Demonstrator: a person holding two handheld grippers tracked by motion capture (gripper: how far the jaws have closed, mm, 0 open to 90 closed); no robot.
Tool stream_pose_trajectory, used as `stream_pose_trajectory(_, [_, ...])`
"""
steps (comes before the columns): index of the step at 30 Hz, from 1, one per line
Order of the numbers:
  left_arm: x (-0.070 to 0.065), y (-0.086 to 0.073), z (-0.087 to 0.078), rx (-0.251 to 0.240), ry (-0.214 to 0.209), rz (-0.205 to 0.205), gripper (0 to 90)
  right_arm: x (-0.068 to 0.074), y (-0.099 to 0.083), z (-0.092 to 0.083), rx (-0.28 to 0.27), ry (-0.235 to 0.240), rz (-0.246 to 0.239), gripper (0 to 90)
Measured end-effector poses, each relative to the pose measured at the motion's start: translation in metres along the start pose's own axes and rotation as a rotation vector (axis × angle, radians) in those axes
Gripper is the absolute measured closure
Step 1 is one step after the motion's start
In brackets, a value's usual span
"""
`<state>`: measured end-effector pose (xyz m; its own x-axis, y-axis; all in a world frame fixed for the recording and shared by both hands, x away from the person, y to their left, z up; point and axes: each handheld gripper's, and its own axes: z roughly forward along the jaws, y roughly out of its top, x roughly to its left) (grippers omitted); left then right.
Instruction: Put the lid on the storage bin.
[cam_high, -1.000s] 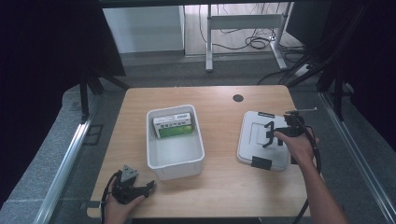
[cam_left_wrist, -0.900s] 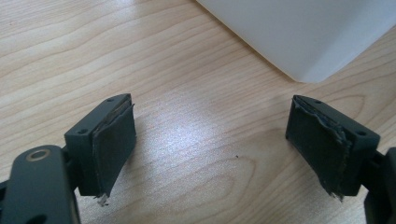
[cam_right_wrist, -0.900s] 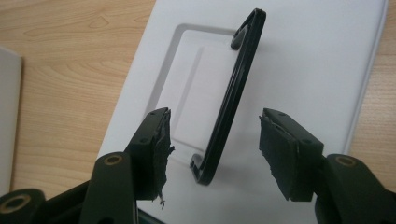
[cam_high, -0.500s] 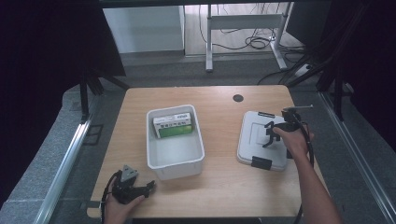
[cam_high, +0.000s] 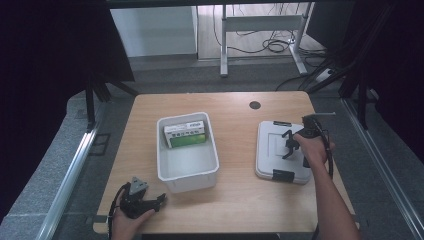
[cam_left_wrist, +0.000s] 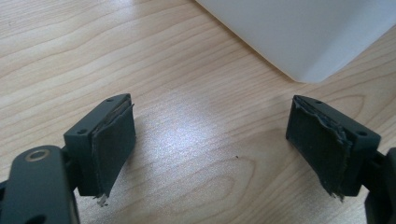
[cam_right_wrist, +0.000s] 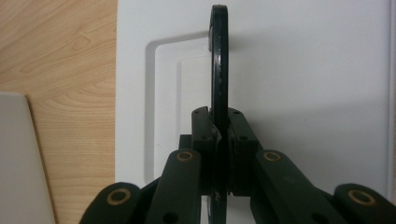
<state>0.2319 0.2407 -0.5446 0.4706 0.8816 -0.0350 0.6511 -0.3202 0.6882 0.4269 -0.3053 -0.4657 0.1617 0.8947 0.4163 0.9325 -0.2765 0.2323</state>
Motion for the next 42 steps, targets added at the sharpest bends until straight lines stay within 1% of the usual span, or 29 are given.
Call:
stream_pose_trajectory(3, [0.000,0.000,0.000,0.000,0.000,0.000,15.6,0.003,-0.001,-0.003,0.018,0.001,-0.016,84.4])
stream_pose_trajectory(6, [0.000,0.000,0.000,0.000,0.000,0.000,15.6,0.007,-0.003,-0.008,0.017,0.001,-0.038,84.4])
stream_pose_trajectory(10, [0.000,0.000,0.000,0.000,0.000,0.000,15.6,0.012,-0.005,-0.018,0.002,0.016,-0.062,84.4])
stream_pose_trajectory(11, [0.000,0.000,0.000,0.000,-0.001,0.000,15.6,0.012,-0.005,-0.018,0.002,0.016,-0.062,84.4])
stream_pose_trajectory(13, [0.000,0.000,0.000,0.000,0.000,0.000,15.6,0.018,-0.007,-0.028,-0.015,0.031,-0.078,84.4])
stream_pose_trajectory(14, [0.000,0.000,0.000,0.000,0.000,0.000,15.6,0.018,-0.007,-0.028,-0.015,0.031,-0.078,84.4])
stream_pose_trajectory(16, [0.000,0.000,0.000,0.000,0.000,0.000,15.6,0.021,-0.008,-0.034,-0.023,0.036,-0.093,84.4])
stream_pose_trajectory(17, [0.000,0.000,0.000,0.000,0.000,0.000,15.6,0.025,-0.010,-0.040,-0.030,0.047,-0.104,84.4])
stream_pose_trajectory(19, [0.000,0.000,0.000,-0.001,0.000,-0.001,15.6,0.030,-0.012,-0.046,-0.038,0.062,-0.115,84.4])
stream_pose_trajectory(21, [0.000,0.000,0.000,-0.001,0.000,-0.001,15.6,0.033,-0.013,-0.051,-0.042,0.089,-0.111,84.4])
stream_pose_trajectory(22, [0.000,0.000,0.000,0.000,0.000,-0.001,15.6,0.035,-0.014,-0.054,-0.044,0.097,-0.118,84.4])
stream_pose_trajectory(25, [0.000,0.000,0.000,-0.001,0.000,-0.001,15.6,0.042,-0.017,-0.061,-0.055,0.097,-0.136,84.4])
stream_pose_trajectory(28, [0.000,0.000,0.000,0.000,0.000,-0.001,15.6,0.049,-0.019,-0.067,-0.061,0.108,-0.148,84.4])
stream_pose_trajectory(30, [0.000,0.000,0.000,0.000,0.000,-0.001,15.6,0.055,-0.020,-0.071,-0.067,0.107,-0.165,84.4])
stream_pose_trajectory(36, [0.000,0.000,0.000,0.000,0.000,-0.001,15.6,0.072,-0.025,-0.081,-0.072,0.112,-0.196,84.4])
stream_pose_trajectory(39, [0.000,0.000,0.000,-0.002,0.000,0.003,15.6,0.082,-0.027,-0.085,-0.073,0.123,-0.210,84.4])
stream_pose_trajectory(41, [0.000,0.000,0.000,-0.002,-0.001,0.004,15.6,0.089,-0.028,-0.087,-0.070,0.141,-0.217,84.3])
stream_pose_trajectory(42, [0.000,0.000,0.000,-0.002,-0.001,0.004,15.6,0.089,-0.028,-0.087,-0.070,0.141,-0.217,84.3])
